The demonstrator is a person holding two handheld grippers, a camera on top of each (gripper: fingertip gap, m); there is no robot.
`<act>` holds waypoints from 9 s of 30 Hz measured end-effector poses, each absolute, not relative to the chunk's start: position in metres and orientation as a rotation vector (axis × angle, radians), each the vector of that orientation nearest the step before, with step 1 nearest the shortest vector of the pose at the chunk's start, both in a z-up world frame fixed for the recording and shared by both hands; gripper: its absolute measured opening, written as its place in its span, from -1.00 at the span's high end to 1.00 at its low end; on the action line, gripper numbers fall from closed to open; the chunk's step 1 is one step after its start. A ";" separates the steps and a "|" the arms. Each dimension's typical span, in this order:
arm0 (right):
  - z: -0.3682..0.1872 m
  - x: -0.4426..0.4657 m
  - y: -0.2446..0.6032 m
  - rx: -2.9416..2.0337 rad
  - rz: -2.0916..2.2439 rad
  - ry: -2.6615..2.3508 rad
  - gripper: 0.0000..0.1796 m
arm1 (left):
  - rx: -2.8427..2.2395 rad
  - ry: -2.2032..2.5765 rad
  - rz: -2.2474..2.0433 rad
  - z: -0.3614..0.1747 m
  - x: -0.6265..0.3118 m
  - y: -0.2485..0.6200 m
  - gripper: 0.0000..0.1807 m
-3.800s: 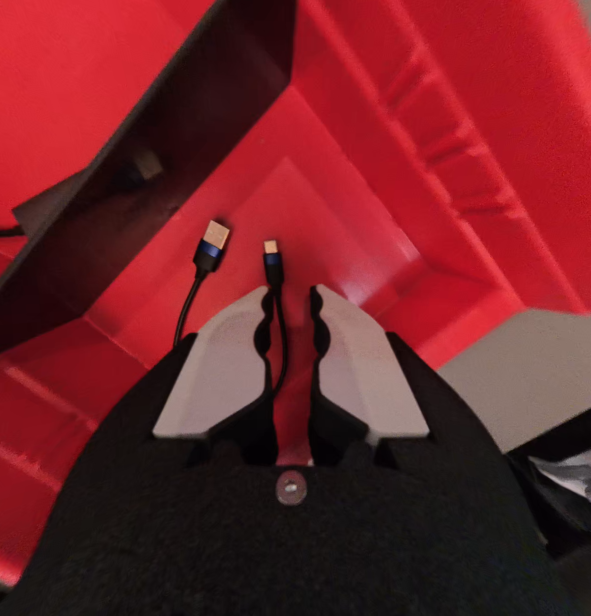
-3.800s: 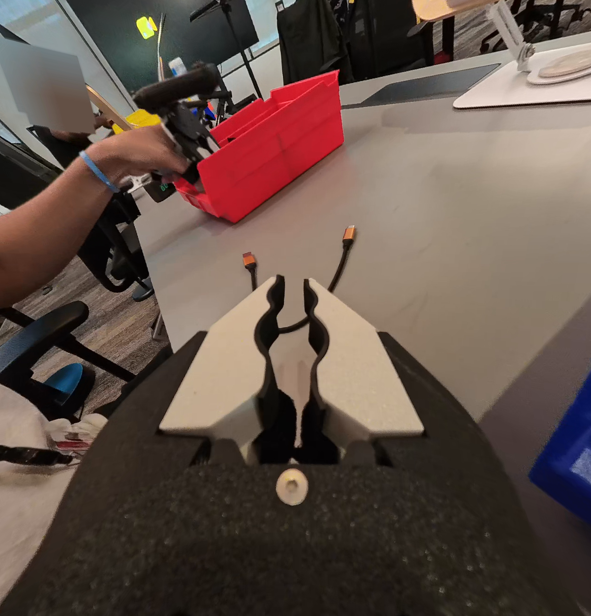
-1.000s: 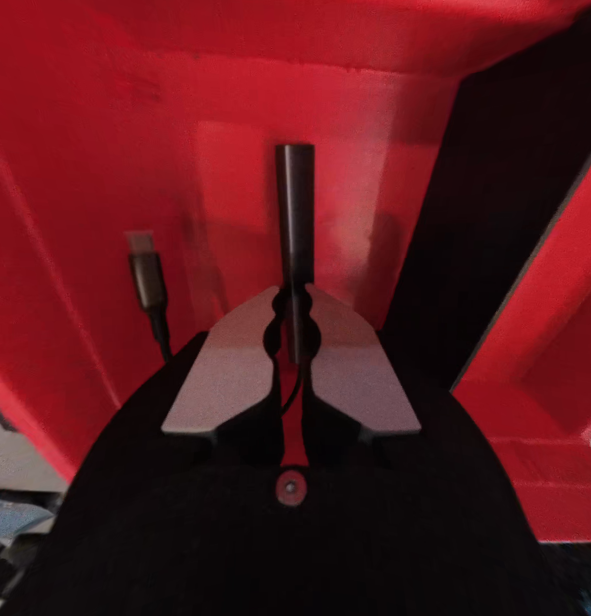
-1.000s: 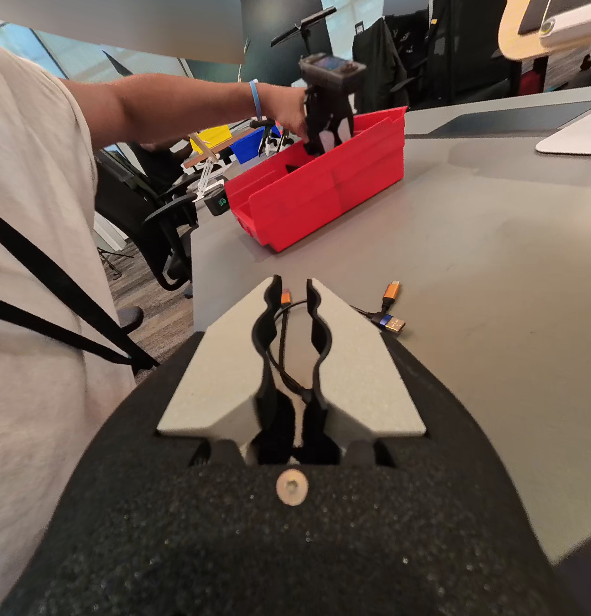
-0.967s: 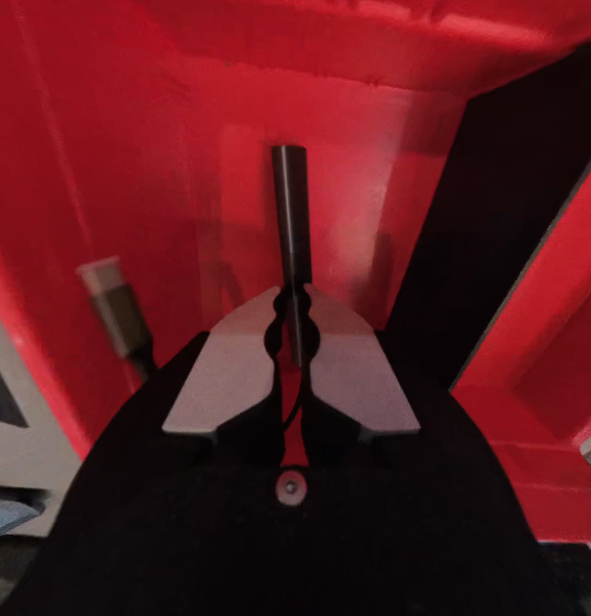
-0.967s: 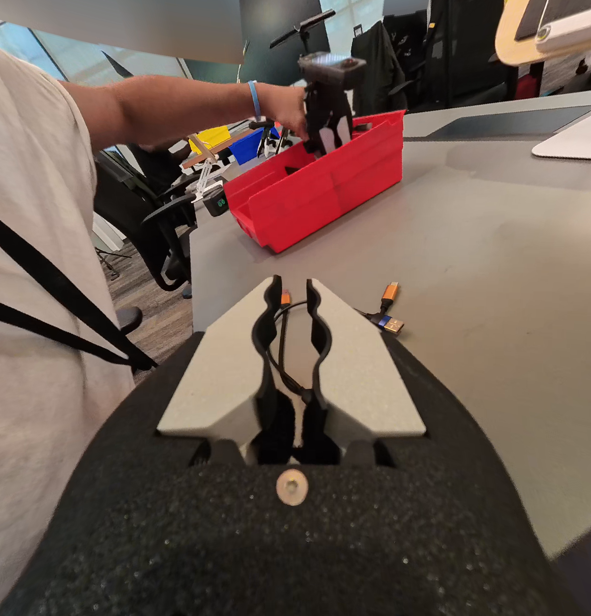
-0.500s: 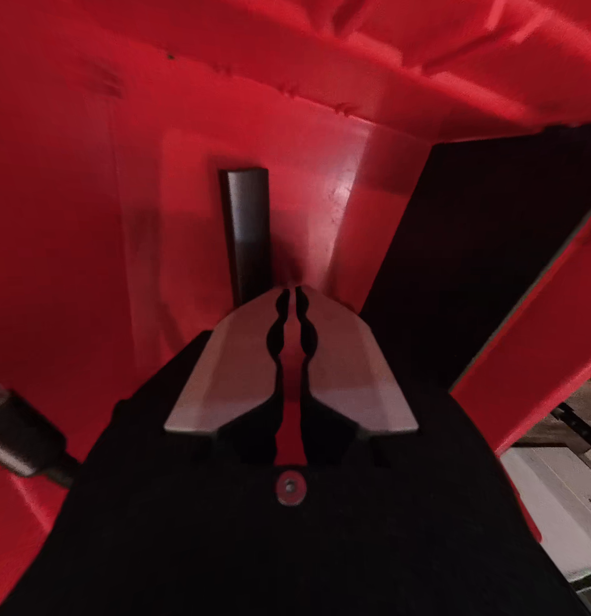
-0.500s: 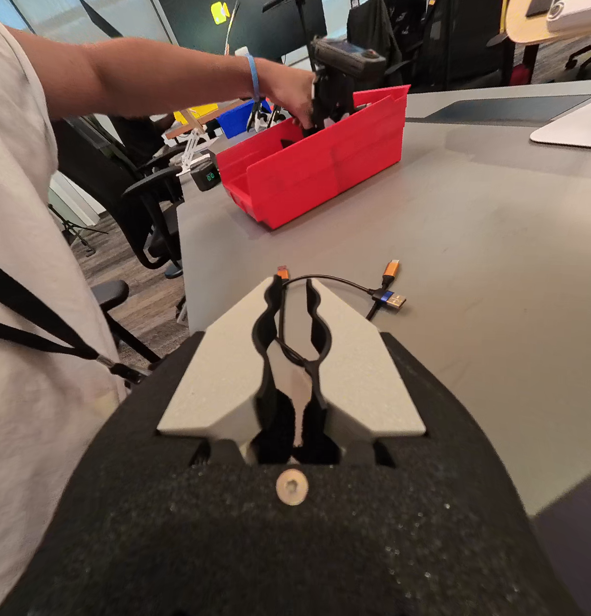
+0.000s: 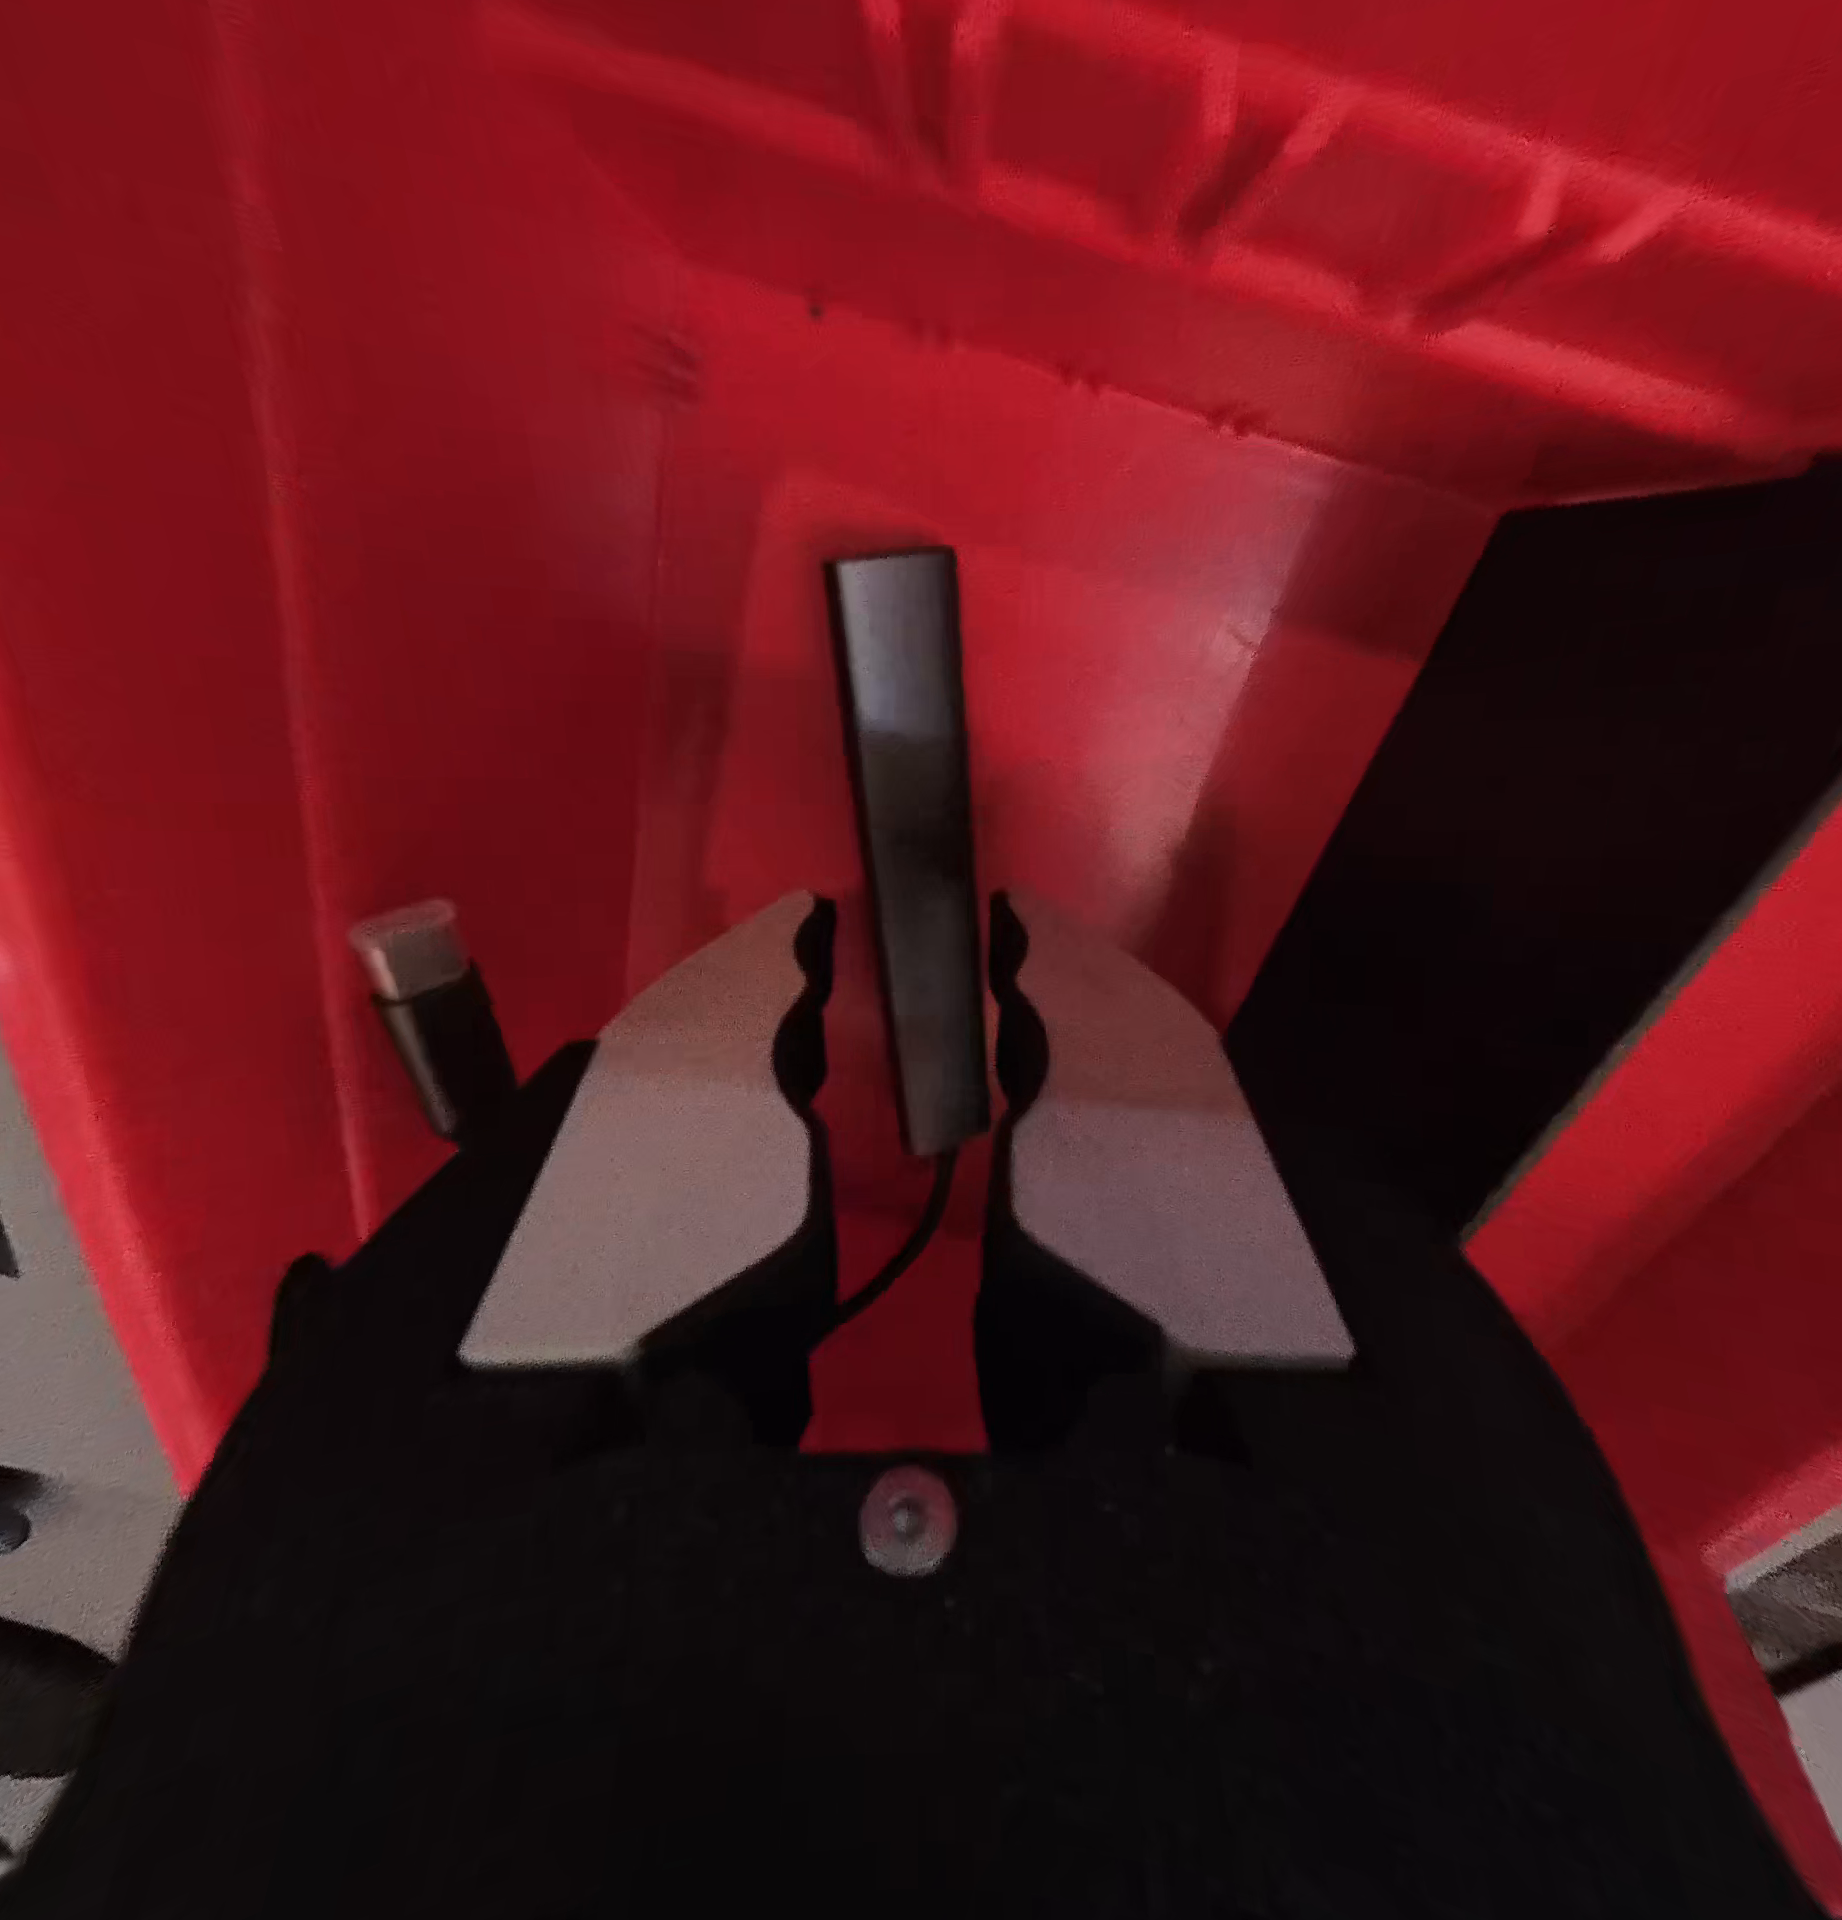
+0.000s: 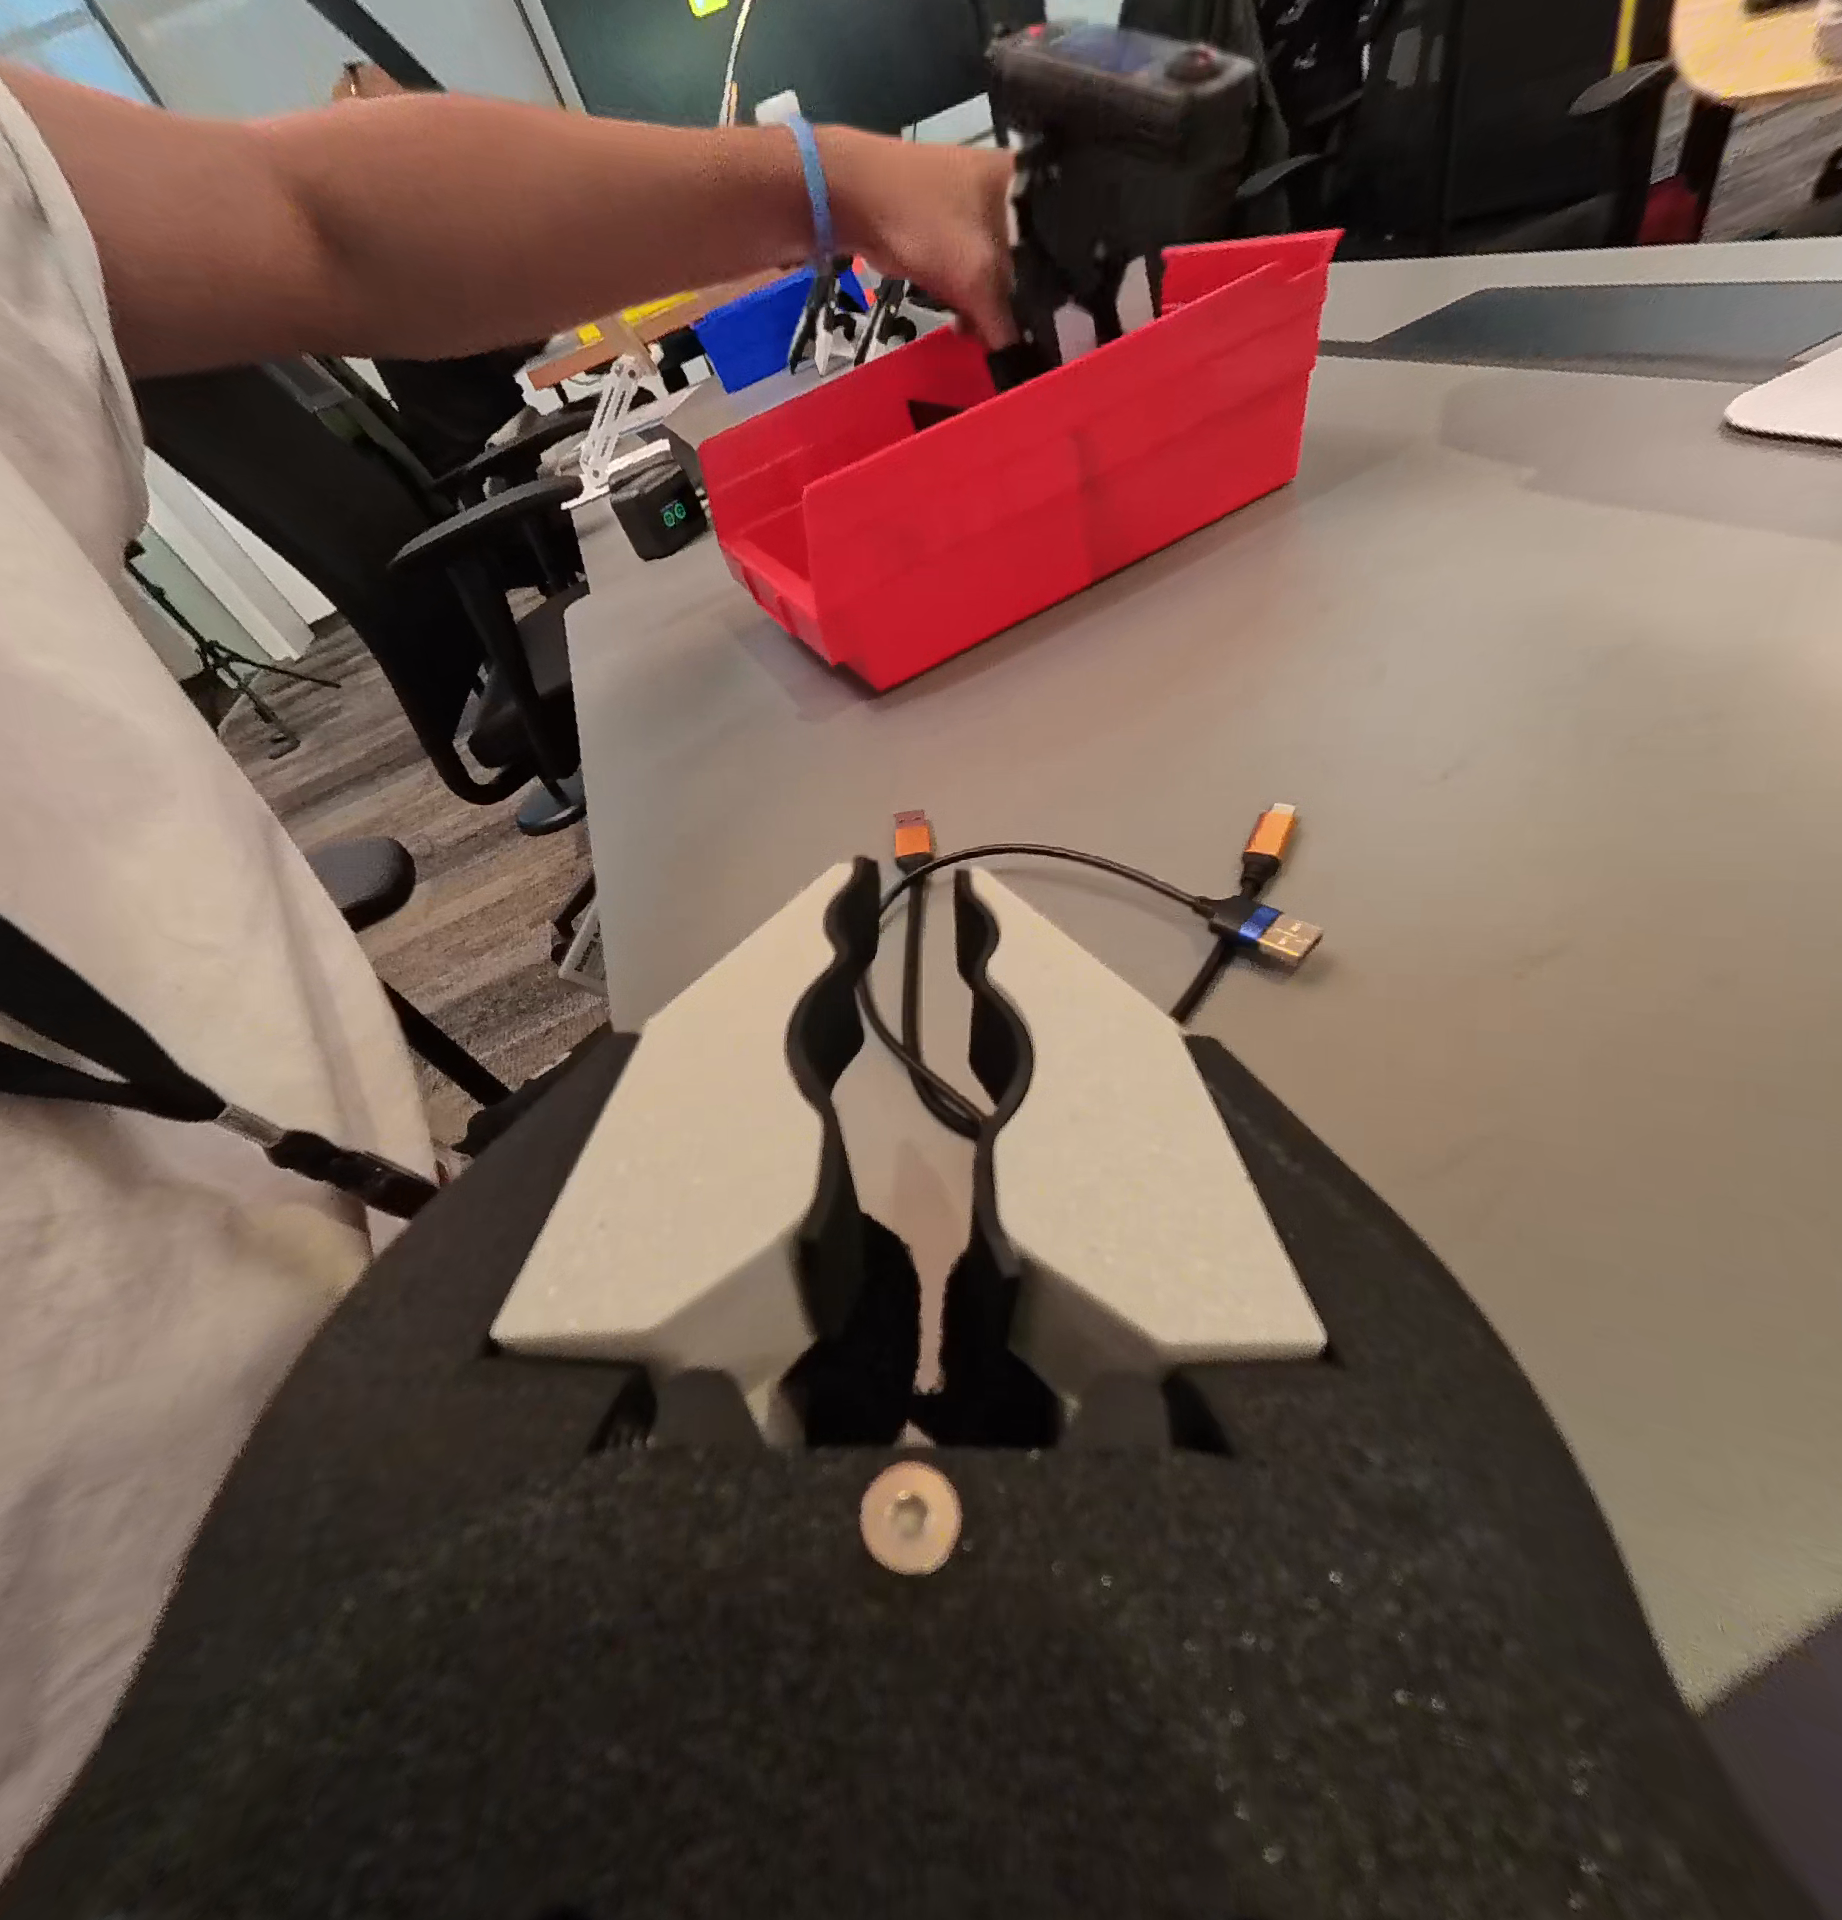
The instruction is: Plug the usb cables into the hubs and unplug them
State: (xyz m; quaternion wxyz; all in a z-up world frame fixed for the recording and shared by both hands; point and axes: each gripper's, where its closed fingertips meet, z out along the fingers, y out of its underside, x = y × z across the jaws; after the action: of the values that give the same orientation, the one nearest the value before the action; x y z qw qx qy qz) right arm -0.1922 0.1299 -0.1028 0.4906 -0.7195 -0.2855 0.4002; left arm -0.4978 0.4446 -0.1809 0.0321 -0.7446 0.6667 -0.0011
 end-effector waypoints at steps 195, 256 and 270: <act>-0.100 -0.255 0.175 -1.850 0.837 -1.102 0.76 | -0.984 1.446 0.295 -0.108 -0.259 0.204 0.88; -0.193 -0.254 0.129 -2.162 0.293 -1.096 0.64 | -1.421 1.001 0.212 -0.091 -0.329 0.248 0.89; -0.045 -0.285 0.081 -1.769 1.354 -0.893 1.00 | -1.448 0.959 0.205 -0.091 -0.337 0.255 0.89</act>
State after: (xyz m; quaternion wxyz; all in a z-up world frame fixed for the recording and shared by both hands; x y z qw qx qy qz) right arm -0.2851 0.0813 -0.0454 0.3623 -0.6871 -0.3466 0.5259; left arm -0.3369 0.2552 -0.0908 0.6413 -0.6352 0.4209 0.0900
